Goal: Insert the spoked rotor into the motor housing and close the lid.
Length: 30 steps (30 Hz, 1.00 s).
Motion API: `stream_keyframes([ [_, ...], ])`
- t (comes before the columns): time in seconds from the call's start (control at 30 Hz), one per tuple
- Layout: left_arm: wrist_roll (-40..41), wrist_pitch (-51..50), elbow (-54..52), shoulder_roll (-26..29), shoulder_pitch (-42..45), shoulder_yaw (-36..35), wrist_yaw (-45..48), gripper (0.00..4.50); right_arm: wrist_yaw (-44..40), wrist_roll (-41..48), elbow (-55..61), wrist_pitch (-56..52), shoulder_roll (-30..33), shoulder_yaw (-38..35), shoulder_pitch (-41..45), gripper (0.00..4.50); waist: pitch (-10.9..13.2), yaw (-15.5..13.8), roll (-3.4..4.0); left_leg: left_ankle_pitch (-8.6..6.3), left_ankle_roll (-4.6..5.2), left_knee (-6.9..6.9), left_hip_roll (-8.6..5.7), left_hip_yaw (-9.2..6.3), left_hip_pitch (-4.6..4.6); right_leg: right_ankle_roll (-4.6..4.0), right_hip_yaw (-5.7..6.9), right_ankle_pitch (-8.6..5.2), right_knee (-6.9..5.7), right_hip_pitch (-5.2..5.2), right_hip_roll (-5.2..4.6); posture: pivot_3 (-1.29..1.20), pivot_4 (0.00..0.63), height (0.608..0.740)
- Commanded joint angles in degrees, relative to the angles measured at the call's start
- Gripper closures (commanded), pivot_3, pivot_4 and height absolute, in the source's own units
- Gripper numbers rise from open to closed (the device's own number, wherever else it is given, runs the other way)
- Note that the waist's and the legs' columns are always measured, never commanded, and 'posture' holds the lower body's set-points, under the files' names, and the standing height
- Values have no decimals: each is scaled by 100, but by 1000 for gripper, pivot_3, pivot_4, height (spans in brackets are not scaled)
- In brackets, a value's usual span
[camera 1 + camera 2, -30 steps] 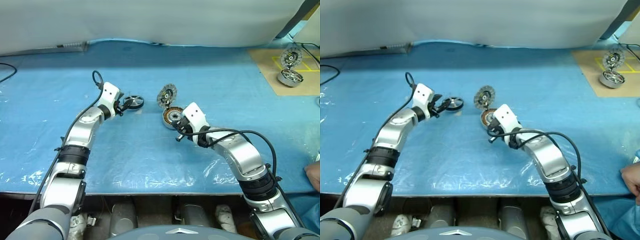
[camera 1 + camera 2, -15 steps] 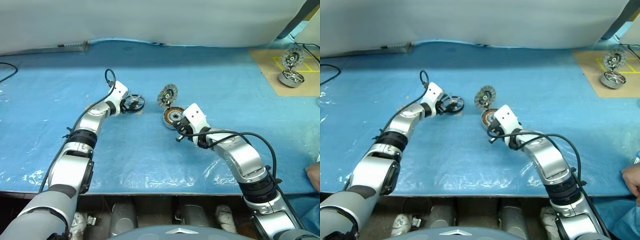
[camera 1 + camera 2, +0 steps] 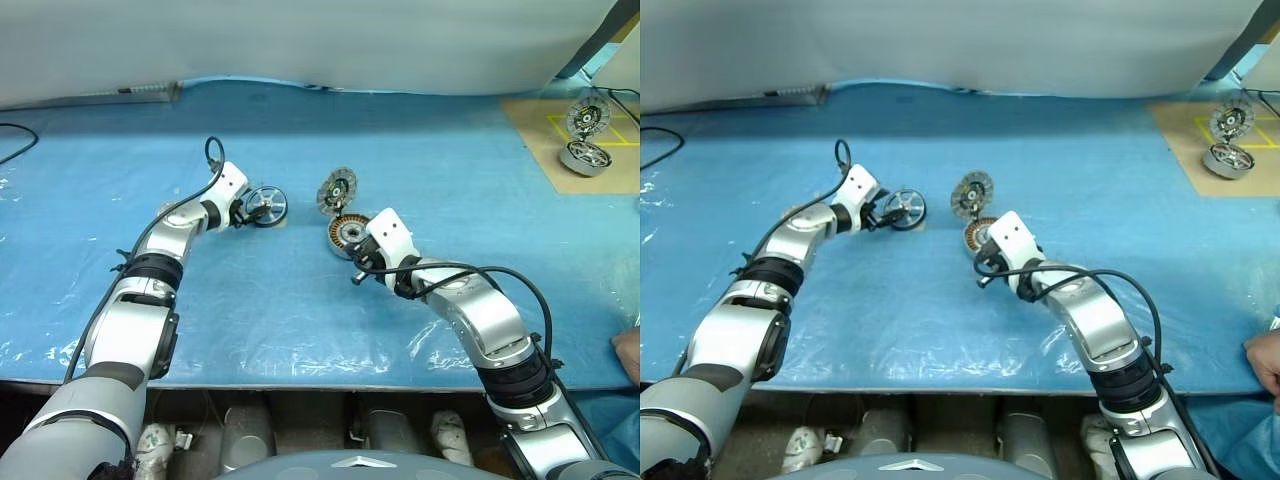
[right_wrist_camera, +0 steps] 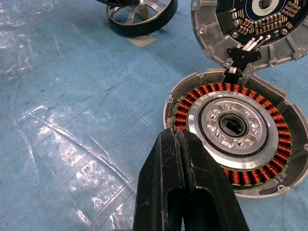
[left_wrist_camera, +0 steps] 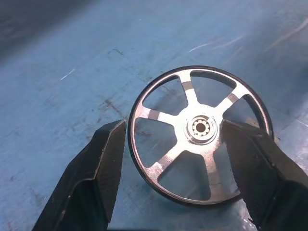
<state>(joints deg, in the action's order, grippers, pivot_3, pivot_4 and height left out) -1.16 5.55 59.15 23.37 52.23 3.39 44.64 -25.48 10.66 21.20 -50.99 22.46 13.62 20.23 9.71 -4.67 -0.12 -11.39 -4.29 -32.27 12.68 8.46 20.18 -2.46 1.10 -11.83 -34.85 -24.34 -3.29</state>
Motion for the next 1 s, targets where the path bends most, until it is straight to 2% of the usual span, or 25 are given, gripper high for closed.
stream_keyframes([
  [0.03,-2,-65,-180,33,-50,22,190,1164,8,31,190,25,-12,-107,71,4500,0,0,0,0,0,1,0,0,0,0,0,0,0,0,0,0,150,740],
  [0.57,-266,-536,-404,242,-245,222,384,1164,59,24,119,30,-80,-96,119,4500,0,3,0,0,0,1,0,0,-5,-11,0,-7,-1,4,-1,0,150,740],
  [1.0,-338,-515,-72,392,-108,198,296,1164,86,12,82,64,-107,-98,127,4500,0,11,0,0,0,3,0,1,-7,-12,0,-8,2,4,-2,0,150,740],
])
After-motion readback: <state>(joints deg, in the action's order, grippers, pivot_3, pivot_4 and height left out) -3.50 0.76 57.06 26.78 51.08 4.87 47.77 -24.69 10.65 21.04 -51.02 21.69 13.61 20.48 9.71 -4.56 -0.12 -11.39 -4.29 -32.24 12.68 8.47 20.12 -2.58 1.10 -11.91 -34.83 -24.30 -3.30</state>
